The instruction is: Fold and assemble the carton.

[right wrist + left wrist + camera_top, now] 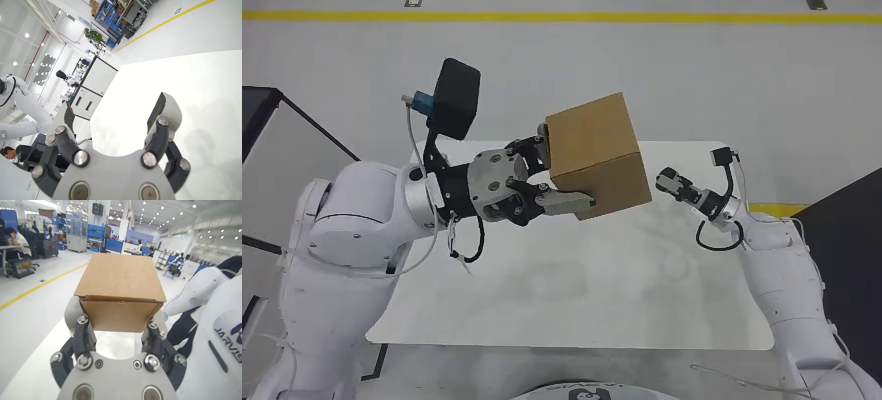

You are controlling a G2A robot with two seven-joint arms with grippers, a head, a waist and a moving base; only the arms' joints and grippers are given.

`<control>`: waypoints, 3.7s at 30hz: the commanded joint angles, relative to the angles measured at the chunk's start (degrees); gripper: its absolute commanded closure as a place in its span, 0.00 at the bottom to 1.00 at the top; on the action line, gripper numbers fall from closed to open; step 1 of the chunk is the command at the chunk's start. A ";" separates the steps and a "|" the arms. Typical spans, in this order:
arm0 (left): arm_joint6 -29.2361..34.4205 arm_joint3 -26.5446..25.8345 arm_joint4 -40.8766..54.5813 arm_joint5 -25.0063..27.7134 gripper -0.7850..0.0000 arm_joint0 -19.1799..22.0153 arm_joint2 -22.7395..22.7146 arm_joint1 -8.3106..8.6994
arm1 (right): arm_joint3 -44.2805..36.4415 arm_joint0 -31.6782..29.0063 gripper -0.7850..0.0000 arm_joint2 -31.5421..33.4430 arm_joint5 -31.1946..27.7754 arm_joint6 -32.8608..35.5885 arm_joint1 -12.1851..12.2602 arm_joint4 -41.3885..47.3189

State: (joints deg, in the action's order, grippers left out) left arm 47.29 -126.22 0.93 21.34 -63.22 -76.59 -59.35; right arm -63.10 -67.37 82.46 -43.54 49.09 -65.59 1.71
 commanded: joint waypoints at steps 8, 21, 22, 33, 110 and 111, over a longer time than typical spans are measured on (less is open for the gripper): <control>3.16 -0.45 1.90 -2.25 1.00 0.33 -0.26 0.20 | 0.00 0.00 0.00 0.00 0.00 0.00 0.00 0.00; -0.92 1.26 24.39 -19.99 1.00 -7.38 1.96 -0.14 | 0.00 0.00 0.00 0.00 0.00 0.00 0.00 0.00; -0.92 1.26 24.39 -19.99 1.00 -7.38 1.96 -0.14 | 0.00 0.00 0.00 0.00 0.00 0.00 0.00 0.00; -4.29 2.53 27.21 -25.91 1.00 -9.79 2.78 -0.25 | 0.00 0.00 0.00 0.00 0.00 0.00 0.00 0.00; -19.18 1.69 106.19 -47.23 1.00 -17.38 9.36 -5.32 | 0.00 0.00 0.00 0.00 0.00 0.00 0.00 0.00; -19.35 1.68 106.04 -47.35 1.00 -17.32 9.38 -5.36 | 0.00 0.00 0.00 0.00 0.00 0.00 0.00 0.00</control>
State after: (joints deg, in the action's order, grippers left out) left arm 28.09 -124.54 107.09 -25.91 -80.60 -67.23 -64.67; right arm -63.10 -67.37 82.46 -43.54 49.09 -65.59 1.71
